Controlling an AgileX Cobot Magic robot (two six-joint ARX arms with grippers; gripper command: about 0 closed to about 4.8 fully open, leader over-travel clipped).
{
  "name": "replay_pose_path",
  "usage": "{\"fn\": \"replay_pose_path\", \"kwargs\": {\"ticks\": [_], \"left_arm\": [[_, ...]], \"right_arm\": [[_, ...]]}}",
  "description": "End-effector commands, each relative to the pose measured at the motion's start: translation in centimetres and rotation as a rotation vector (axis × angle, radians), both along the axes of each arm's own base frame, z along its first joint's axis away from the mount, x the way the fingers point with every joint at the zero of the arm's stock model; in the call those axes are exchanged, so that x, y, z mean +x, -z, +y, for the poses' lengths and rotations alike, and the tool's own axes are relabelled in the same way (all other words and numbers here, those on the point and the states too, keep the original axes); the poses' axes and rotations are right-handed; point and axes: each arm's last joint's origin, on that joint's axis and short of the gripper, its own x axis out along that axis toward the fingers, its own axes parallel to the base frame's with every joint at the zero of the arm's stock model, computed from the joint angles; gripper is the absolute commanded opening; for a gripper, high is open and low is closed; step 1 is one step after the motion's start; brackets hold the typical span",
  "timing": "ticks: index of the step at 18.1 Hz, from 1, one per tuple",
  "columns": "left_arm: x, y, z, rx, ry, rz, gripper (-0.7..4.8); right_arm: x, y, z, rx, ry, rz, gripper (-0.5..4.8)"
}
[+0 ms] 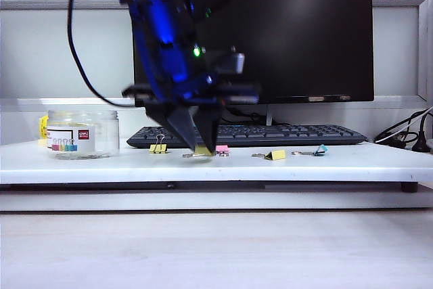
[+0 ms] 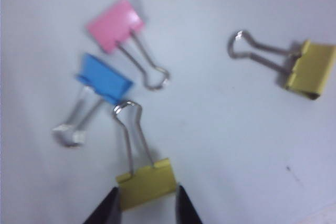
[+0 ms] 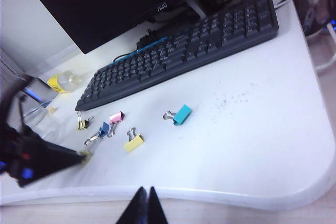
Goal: Pick up the clips with the largest number of clips of the same color on the table and place them in a round transparent plastic box.
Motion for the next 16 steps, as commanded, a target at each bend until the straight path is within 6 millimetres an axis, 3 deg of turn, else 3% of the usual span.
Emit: {"fn": "replay_pose_path", "kwargs": {"ticks": [1, 6, 16], "left_arm": [[0.0, -1.8, 0.8, 0.006, -0.004, -0.058, 1.11], [0.2, -4.1, 2.7, 0.001, -0.041, -0.11, 1.11], [2.1, -7.7, 10.8, 0.047, -0.213, -0.141, 1.11]], "right_arm": [[0.0, 0.0, 0.0, -0.006, 0.0, -0.01, -0.01], [0.0, 0.0, 0.0, -0.006, -0.001, -0.01, -0.01], [0.0, 0.0, 0.0, -0.006, -0.001, -0.009, -0.01]]}}
